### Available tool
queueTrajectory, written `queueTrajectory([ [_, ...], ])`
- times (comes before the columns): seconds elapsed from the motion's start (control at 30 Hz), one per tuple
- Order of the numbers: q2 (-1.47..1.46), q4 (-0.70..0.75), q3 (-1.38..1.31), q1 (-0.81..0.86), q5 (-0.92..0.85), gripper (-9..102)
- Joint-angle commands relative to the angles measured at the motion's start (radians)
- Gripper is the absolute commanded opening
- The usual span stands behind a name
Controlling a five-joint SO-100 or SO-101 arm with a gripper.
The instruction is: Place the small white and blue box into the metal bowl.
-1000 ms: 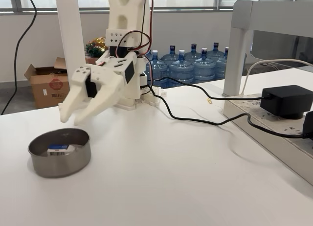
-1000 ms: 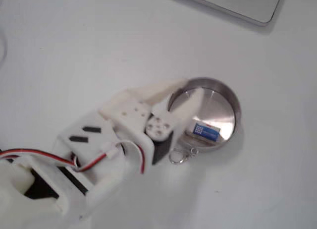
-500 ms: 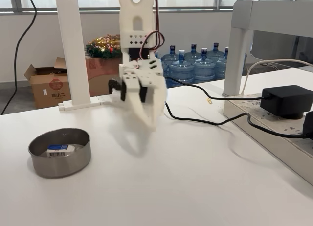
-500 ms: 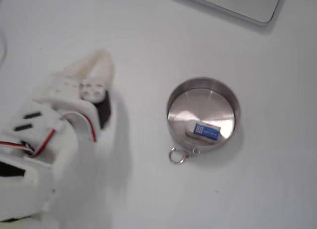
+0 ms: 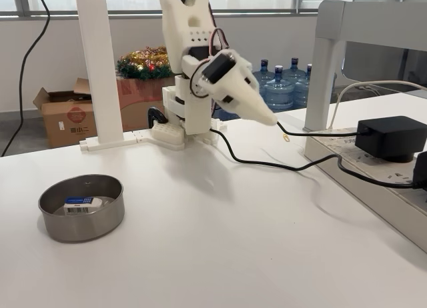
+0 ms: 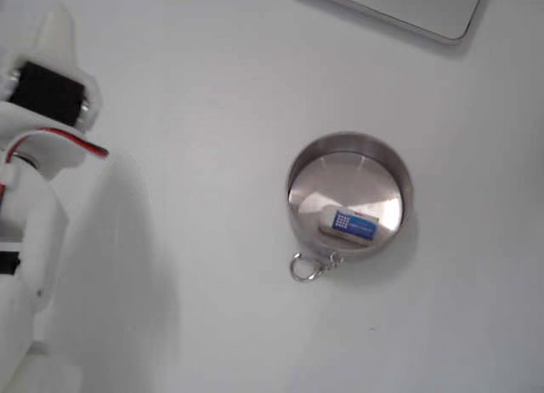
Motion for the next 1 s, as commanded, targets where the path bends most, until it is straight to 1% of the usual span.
queueTrajectory([
  [0.0,0.347,0.422,0.074,-0.02,-0.279,-4],
  [0.13,0.649,0.819,0.072,-0.058,-0.383,-4],
  [0.23,0.796,1.057,0.072,-0.063,-0.413,-4],
  [0.33,0.904,1.239,0.072,-0.066,-0.422,-4],
  [0.53,1.077,1.523,0.063,-0.066,-0.41,-4],
  [0.6,1.081,1.563,0.06,-0.066,-0.419,-4],
  [0.73,1.08,1.537,0.063,-0.066,-0.413,-4],
  [0.97,1.08,1.539,0.063,-0.066,-0.411,-4],
])
